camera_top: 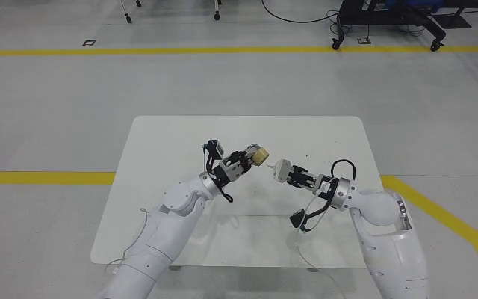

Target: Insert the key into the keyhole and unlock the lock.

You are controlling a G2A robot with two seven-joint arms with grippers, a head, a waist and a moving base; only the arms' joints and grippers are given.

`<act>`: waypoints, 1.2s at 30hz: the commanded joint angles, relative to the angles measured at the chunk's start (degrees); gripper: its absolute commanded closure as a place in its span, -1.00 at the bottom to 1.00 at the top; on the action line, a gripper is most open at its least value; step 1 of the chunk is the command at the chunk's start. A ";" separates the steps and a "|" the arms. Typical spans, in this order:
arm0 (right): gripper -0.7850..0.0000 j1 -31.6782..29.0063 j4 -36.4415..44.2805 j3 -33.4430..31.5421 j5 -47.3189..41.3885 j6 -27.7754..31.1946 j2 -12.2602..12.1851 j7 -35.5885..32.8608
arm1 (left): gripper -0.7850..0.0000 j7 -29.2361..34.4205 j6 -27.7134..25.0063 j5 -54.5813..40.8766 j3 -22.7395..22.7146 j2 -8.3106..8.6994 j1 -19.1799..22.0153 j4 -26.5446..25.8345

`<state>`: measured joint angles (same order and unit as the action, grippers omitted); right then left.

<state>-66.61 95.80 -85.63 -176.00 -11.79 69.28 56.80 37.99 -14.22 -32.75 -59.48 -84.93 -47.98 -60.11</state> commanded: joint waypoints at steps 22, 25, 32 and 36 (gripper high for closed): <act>1.00 1.88 -5.44 -10.70 0.00 20.89 14.68 8.03 | 1.00 -19.35 12.94 6.08 1.95 -1.62 -1.19 -4.23; 1.00 1.76 -5.84 -10.75 0.00 22.98 15.38 7.90 | 1.00 -18.91 14.34 5.00 1.97 -1.83 -1.02 -3.96; 1.00 1.25 -6.03 -10.40 0.72 23.97 15.22 5.63 | 1.00 -18.99 15.14 4.83 2.35 -2.32 -0.32 -2.63; 1.00 0.91 -5.71 -9.80 2.64 24.18 14.81 4.23 | 1.00 -19.40 15.92 5.10 2.51 -2.56 0.15 -2.01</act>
<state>-65.62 90.02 -95.58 -173.88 12.29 84.19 61.42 18.77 1.46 -27.83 -57.01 -87.44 -47.94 -62.23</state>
